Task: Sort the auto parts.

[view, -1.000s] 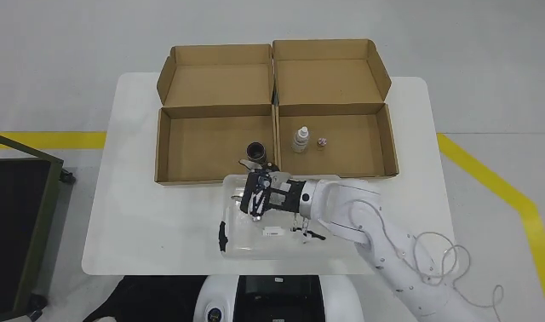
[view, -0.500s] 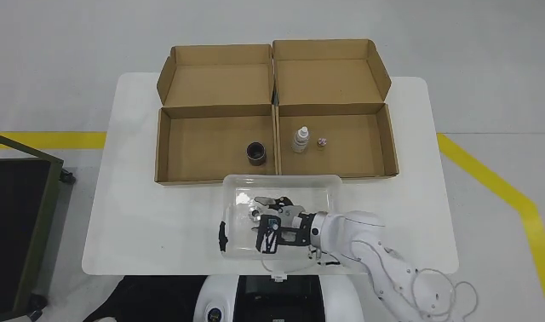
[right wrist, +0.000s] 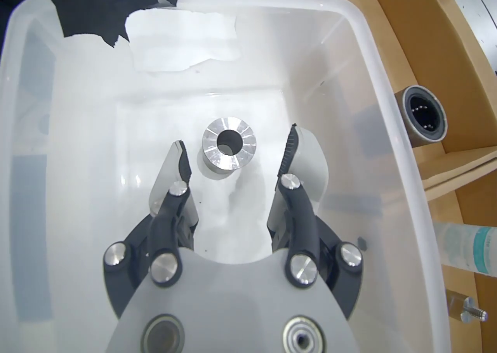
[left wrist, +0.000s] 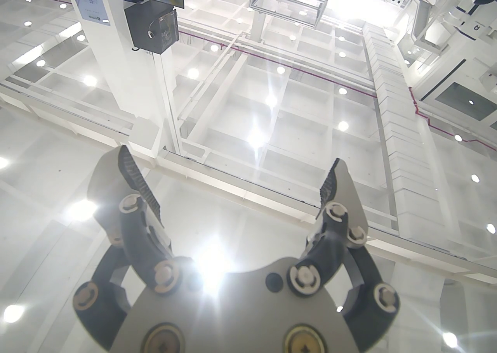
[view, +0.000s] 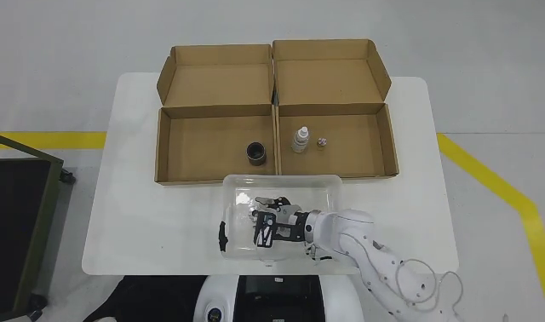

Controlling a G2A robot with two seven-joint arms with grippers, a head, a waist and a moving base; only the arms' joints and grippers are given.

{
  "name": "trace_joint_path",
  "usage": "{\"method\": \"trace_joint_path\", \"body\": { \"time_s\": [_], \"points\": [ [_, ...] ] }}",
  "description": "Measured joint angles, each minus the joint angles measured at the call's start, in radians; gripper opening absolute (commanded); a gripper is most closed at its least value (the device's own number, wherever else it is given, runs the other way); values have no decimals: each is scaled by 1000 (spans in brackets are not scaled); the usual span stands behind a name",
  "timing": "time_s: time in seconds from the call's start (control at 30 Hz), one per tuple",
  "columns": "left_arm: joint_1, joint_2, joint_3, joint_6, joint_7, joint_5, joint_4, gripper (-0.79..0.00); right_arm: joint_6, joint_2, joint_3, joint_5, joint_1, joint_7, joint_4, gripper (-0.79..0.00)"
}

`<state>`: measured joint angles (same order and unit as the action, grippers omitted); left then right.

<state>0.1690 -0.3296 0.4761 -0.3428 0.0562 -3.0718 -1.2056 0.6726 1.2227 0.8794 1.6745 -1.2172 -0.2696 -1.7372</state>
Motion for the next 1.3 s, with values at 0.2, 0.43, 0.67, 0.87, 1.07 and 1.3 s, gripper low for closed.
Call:
{"method": "trace_joint_path", "body": {
  "time_s": [0.2,0.43,0.67,0.87,1.07,1.3],
  "points": [
    [0,0,0,0,0,0,0,0,-12,11,-30,-16,27,-6,48,-388],
    [0,0,0,0,0,0,0,0,-18,18,-46,-36,48,-12,77,-520],
    [0,0,0,0,0,0,0,0,-3,15,-40,-39,44,-3,52,-785],
    [0,0,0,0,0,0,0,0,17,7,-18,-49,23,19,-7,-785],
    [0,0,0,0,0,0,0,0,42,-5,31,-97,-4,34,-78,-785],
    [0,0,0,0,0,0,0,0,50,-15,97,-208,-30,75,-163,-785]
  ]
}}
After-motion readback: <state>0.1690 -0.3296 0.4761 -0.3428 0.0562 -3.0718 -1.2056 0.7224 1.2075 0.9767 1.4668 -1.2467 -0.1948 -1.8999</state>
